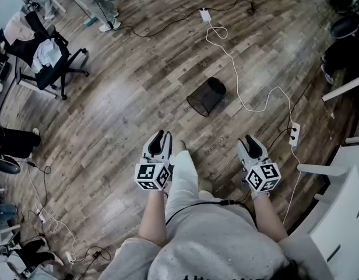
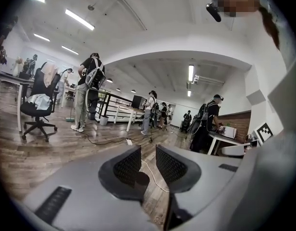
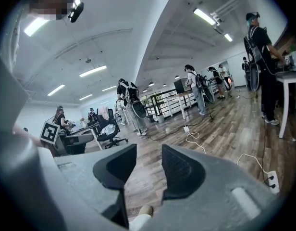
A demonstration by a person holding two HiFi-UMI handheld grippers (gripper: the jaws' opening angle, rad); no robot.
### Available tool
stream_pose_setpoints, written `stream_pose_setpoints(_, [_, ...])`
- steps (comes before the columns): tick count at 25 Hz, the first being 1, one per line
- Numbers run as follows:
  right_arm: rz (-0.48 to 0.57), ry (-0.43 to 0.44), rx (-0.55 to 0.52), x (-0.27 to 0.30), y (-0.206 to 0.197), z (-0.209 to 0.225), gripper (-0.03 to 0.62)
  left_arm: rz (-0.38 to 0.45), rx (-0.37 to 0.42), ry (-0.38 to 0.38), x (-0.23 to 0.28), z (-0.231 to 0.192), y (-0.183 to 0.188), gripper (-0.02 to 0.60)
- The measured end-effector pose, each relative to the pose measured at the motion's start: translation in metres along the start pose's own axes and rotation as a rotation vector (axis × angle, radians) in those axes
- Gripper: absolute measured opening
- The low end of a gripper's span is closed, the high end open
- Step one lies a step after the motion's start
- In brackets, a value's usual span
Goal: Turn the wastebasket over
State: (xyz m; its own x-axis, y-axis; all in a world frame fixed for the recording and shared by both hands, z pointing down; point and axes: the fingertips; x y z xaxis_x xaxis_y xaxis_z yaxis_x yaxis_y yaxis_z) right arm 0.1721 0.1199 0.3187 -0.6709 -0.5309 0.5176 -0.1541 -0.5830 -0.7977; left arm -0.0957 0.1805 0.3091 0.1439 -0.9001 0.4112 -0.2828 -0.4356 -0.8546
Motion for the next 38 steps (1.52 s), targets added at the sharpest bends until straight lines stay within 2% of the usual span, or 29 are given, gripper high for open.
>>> stream_pose_setpoints(8, [-0.028, -0.033, 0.033, 0.085, 0.042, 0.004, 0.156, -0.053, 0.024, -0.073, 0.081, -0.045, 0.048, 0.092])
stream_pose_setpoints(20, [-0.097, -0.113, 0.106, 0.174, 0.051, 0.01, 0.163, -0.165, 0.018, -0.164, 0.168, -0.107, 0.056, 0.092])
stream_pose_setpoints(28, [-0.118, -0.161, 0.168, 0.217, 0.039, 0.014, 0.173, -0.232, 0.02, -0.209, 0.214, -0.136, 0.041, 0.092])
stream_pose_setpoints(38, [-0.179, -0.178, 0.226, 0.27, -0.013, 0.049, 0.181, -0.294, 0.04, -0.296, 0.265, -0.138, 0.0, 0.092])
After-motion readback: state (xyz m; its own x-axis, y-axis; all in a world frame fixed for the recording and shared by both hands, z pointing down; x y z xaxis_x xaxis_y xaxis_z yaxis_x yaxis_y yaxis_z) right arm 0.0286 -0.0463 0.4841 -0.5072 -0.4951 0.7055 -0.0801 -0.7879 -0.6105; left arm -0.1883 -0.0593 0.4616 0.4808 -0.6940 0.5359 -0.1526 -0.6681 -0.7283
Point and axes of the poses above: the fingertips, and each gripper's own axes: x forward along the fingers, z to its right, y out of its top, and after that the axes turned 11 degrees about -z, right-handed
